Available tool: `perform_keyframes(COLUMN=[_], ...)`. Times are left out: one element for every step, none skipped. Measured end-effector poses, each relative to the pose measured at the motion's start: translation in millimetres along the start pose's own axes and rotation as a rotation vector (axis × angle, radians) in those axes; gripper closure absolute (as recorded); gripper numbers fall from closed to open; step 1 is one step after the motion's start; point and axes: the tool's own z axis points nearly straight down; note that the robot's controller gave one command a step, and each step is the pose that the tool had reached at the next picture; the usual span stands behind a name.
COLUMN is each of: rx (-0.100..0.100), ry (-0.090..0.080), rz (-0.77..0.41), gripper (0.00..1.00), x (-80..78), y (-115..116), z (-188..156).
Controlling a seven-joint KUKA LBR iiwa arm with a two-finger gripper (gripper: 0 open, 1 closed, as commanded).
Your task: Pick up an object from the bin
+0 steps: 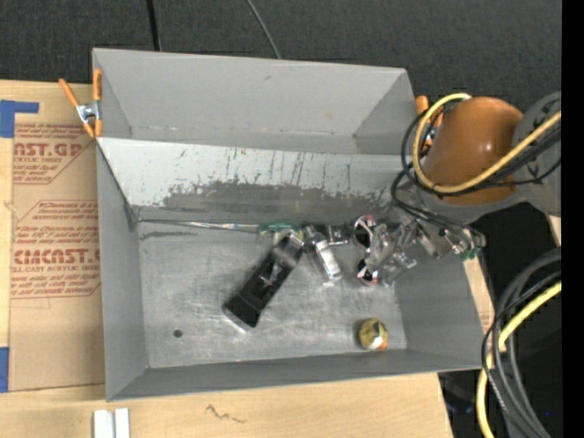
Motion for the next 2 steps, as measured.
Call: perform_keyframes(rx=[0.008, 0.002], ry=[-0.01, -0.002], rz=[-0.011, -0.046], gripper=[1.0, 1.0], x=[1.1, -0.6], y=[3, 4], z=[-33, -47])
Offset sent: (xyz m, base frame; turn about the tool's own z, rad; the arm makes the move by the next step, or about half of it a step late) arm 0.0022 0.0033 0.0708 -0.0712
